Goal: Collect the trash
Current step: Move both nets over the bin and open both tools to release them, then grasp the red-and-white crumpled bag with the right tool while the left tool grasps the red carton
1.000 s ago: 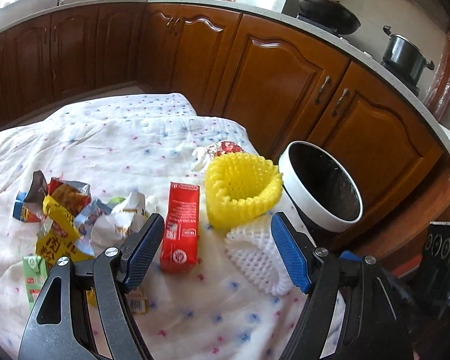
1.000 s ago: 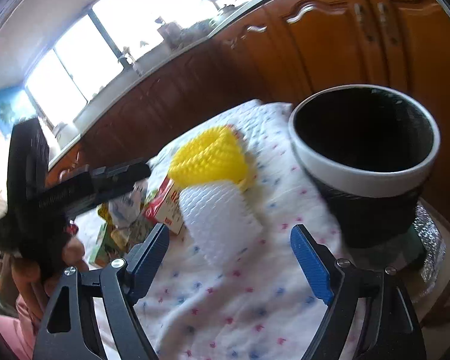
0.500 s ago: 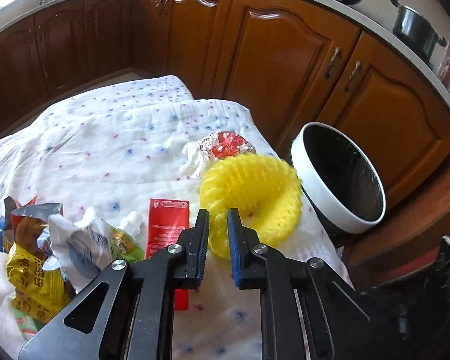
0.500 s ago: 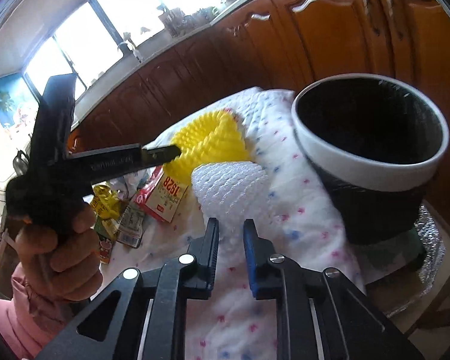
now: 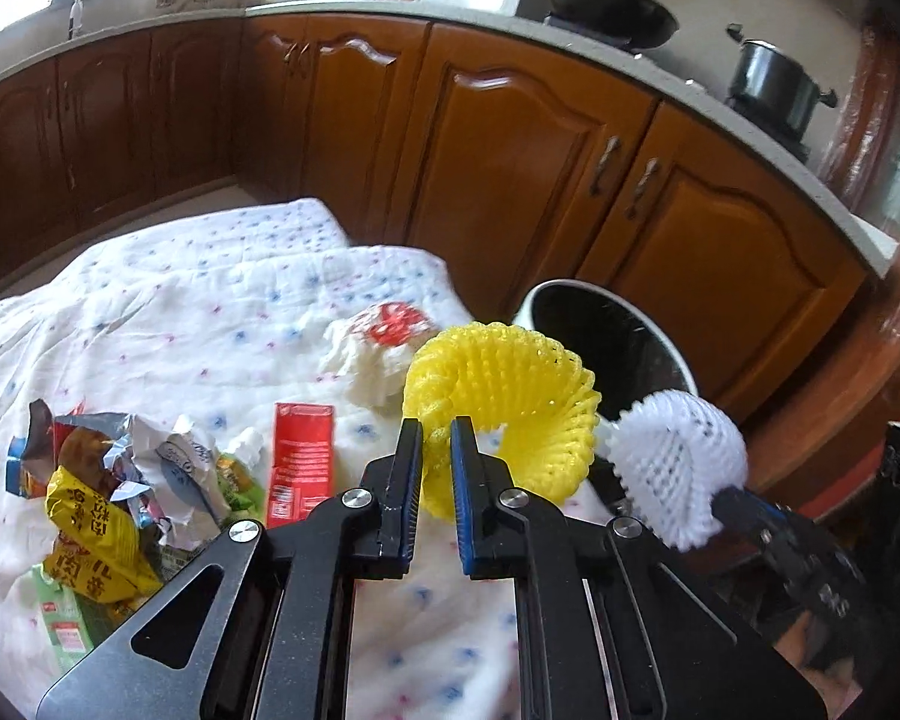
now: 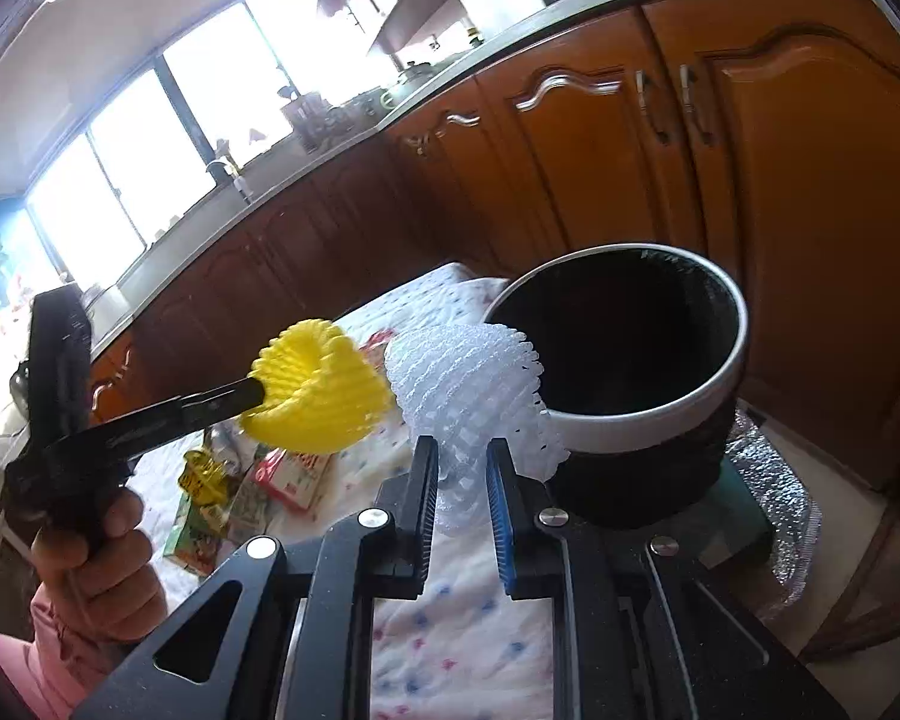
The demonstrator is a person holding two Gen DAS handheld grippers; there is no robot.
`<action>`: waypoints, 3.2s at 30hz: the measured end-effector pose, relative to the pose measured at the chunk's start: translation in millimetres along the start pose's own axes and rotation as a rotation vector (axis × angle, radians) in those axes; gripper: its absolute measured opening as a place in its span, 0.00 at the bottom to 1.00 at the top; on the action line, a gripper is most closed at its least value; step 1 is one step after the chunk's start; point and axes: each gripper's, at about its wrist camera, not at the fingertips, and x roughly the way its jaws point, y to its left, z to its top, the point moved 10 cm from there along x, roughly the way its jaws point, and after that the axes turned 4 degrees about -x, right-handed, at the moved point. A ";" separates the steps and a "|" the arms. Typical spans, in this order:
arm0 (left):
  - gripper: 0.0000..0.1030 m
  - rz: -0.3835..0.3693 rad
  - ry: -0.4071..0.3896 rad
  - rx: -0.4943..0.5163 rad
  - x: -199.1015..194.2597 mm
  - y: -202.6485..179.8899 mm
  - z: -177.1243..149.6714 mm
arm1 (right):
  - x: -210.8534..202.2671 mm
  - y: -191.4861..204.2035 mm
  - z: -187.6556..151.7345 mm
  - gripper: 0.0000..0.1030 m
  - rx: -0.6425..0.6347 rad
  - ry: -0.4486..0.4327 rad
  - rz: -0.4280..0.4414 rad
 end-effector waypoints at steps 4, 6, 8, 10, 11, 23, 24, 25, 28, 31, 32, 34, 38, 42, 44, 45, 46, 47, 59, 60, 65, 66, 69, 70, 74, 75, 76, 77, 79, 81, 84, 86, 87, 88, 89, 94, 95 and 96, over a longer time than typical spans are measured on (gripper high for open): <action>0.08 -0.023 -0.016 0.026 -6.0 -16.2 2.8 | -0.5 -5.8 5.1 0.16 0.004 -0.014 -0.017; 0.08 -0.031 -0.017 0.035 -5.7 -22.8 3.9 | -2.0 -9.8 8.3 0.16 0.005 -0.022 -0.024; 0.08 -0.035 -0.017 0.043 -5.2 -28.9 4.2 | -2.9 -13.3 9.8 0.16 0.007 -0.026 -0.029; 0.08 -0.042 -0.013 0.047 -4.0 -33.5 4.1 | -3.9 -17.6 11.5 0.16 0.009 -0.030 -0.035; 0.08 -0.043 -0.012 0.050 -2.6 -35.5 4.8 | -3.7 -20.3 12.4 0.16 0.010 -0.031 -0.040; 0.08 -0.045 0.006 0.082 19.1 -64.2 11.9 | -0.1 -55.9 36.0 0.16 0.018 -0.045 -0.092; 0.08 -0.046 0.008 0.085 23.1 -68.2 14.2 | 0.9 -58.7 38.6 0.16 0.018 -0.043 -0.097; 0.08 -0.045 0.008 0.088 25.1 -70.6 15.3 | 2.1 -61.9 41.2 0.16 0.017 -0.042 -0.103; 0.08 -0.039 0.011 0.103 36.2 -82.6 21.7 | 7.4 -72.0 48.6 0.16 0.015 -0.030 -0.120; 0.08 -0.033 0.019 0.116 47.8 -92.3 26.8 | 13.3 -80.0 54.9 0.16 0.008 -0.015 -0.137; 0.08 -0.034 0.024 0.117 52.2 -94.9 28.3 | 15.5 -82.7 56.6 0.17 0.006 -0.008 -0.144; 0.08 -0.038 0.045 0.113 62.8 -100.3 31.1 | 21.4 -86.8 57.8 0.17 0.003 0.014 -0.151; 0.08 -0.016 0.082 0.133 86.4 -109.0 34.9 | 31.7 -94.2 58.6 0.18 -0.005 0.056 -0.170; 0.09 0.003 0.118 0.151 104.3 -114.5 34.5 | 42.5 -100.0 59.5 0.20 -0.014 0.096 -0.178; 0.10 0.002 0.133 0.157 110.5 -117.6 33.4 | 46.5 -101.5 59.1 0.22 -0.016 0.110 -0.178; 0.10 0.000 0.139 0.158 113.0 -118.4 33.0 | 48.4 -103.5 60.0 0.26 -0.016 0.115 -0.177; 0.10 0.001 0.142 0.158 114.6 -118.8 32.9 | 50.0 -104.2 59.8 0.29 -0.015 0.119 -0.175; 0.11 0.002 0.143 0.157 116.1 -118.9 32.9 | 50.7 -105.1 59.7 0.37 -0.011 0.120 -0.175; 0.47 -0.030 0.125 0.099 100.9 -105.2 31.4 | 27.0 -100.0 60.4 0.53 0.047 0.037 -0.126; 0.48 -0.028 0.116 0.096 96.2 -102.3 30.1 | 24.8 -97.5 59.4 0.57 0.047 0.029 -0.124; 0.53 -0.026 0.089 0.068 82.6 -89.4 24.0 | 17.3 -90.4 56.6 0.61 0.058 -0.009 -0.130; 0.53 -0.024 0.089 0.062 82.4 -88.1 23.4 | 16.4 -89.9 56.4 0.61 0.063 -0.011 -0.127; 0.53 -0.026 0.100 0.061 85.5 -90.3 22.9 | 10.9 -89.2 57.2 0.61 0.071 -0.024 -0.134; 0.53 -0.031 0.101 0.063 85.2 -92.1 23.4 | 7.6 -89.3 57.1 0.61 0.074 -0.032 -0.139; 0.54 -0.057 0.088 0.074 80.4 -101.5 29.9 | -3.1 -95.6 58.4 0.61 0.097 -0.054 -0.156; 0.54 -0.063 0.086 0.074 78.9 -103.9 32.1 | -4.3 -95.9 57.7 0.61 0.102 -0.057 -0.157; 0.54 -0.068 0.083 0.075 77.7 -105.9 35.1 | -6.6 -97.3 57.7 0.61 0.108 -0.061 -0.161; 0.54 -0.074 0.080 0.077 76.0 -109.3 38.4 | -7.9 -97.8 56.9 0.61 0.111 -0.062 -0.164; 0.55 -0.078 0.071 0.080 72.9 -114.2 44.2 | -11.6 -94.5 56.1 0.62 0.109 -0.062 -0.163; 0.55 -0.086 0.053 0.082 65.9 -117.5 48.1 | -14.6 -91.2 55.6 0.62 0.101 -0.063 -0.164; 0.59 -0.083 0.038 0.074 56.1 -111.8 45.5 | -17.3 -83.8 53.8 0.62 0.096 -0.065 -0.150; 0.59 -0.073 0.036 0.067 51.2 -104.3 39.5 | -17.3 -76.7 51.4 0.62 0.090 -0.064 -0.135; 0.59 -0.066 0.034 0.062 48.2 -98.7 35.6 | -17.1 -72.5 49.1 0.62 0.085 -0.062 -0.126; 0.59 -0.057 0.031 0.055 44.7 -91.6 31.0 | -16.2 -68.7 46.7 0.62 0.082 -0.059 -0.118; 0.59 -0.048 0.029 0.050 42.3 -85.5 27.4 | -14.1 -63.0 43.5 0.63 0.077 -0.055 -0.107; 0.59 0.025 0.006 0.024 19.8 -45.8 1.1 | -0.9 -37.3 31.3 0.65 0.066 -0.032 -0.055; 0.59 0.043 -0.003 0.023 14.2 -37.0 -3.8 | 2.4 -31.0 29.2 0.65 0.064 -0.026 -0.042; 0.59 0.061 -0.007 0.019 9.4 -28.9 -7.5 | 6.1 -24.5 28.0 0.65 0.061 -0.020 -0.031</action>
